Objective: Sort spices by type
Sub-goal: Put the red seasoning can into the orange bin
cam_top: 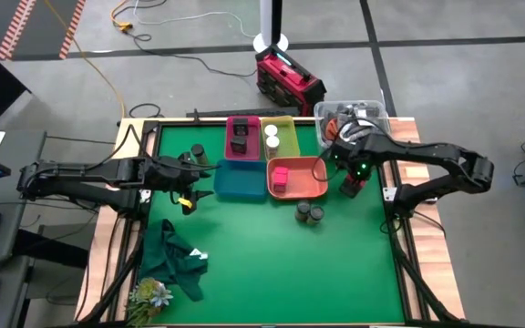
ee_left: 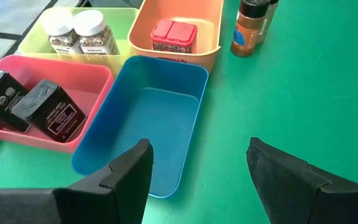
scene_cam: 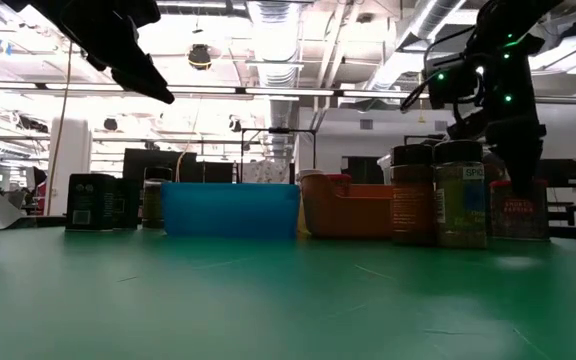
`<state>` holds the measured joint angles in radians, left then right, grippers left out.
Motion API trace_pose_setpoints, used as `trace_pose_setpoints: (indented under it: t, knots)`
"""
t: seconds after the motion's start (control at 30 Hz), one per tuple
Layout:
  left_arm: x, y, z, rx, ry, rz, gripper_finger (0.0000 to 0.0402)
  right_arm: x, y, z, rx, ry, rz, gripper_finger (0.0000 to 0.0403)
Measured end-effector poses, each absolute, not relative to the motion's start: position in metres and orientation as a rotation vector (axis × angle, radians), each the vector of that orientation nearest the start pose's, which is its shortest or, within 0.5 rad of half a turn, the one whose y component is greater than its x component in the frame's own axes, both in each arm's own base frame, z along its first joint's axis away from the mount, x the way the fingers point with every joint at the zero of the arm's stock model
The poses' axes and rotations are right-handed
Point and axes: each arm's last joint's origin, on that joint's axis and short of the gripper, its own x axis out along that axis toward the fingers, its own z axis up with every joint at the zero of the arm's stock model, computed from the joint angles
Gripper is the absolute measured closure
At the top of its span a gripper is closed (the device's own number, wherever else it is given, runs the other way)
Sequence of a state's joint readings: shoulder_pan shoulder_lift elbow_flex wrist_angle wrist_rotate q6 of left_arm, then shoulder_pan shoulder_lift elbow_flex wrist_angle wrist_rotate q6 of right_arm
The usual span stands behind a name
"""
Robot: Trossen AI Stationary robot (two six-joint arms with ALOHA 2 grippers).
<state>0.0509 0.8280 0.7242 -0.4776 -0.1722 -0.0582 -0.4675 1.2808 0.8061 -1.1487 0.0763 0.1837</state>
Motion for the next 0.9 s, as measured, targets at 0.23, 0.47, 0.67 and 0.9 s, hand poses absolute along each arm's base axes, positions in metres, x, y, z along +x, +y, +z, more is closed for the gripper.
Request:
trace_pose_setpoints:
  t: [0.23,0.47,0.67,0.9]
  knots:
    - [0.171,0.014,0.279,-0.021,0.576,0.234,0.0155,0.167,-0.082,0.199,0.459,1.556,-0.538,0.0160]
    - [0.174,0.014,0.281,-0.011,0.549,0.230,0.0155,0.175,-0.071,0.204,0.458,1.535,-0.477,0.0152]
    - [0.176,0.014,0.284,-0.029,0.513,0.234,0.0155,0.183,-0.068,0.227,0.442,1.520,-0.464,0.0153]
    - [0.176,0.014,0.284,-0.031,0.512,0.234,0.0155,0.190,-0.057,0.258,0.426,1.510,-0.459,0.0156]
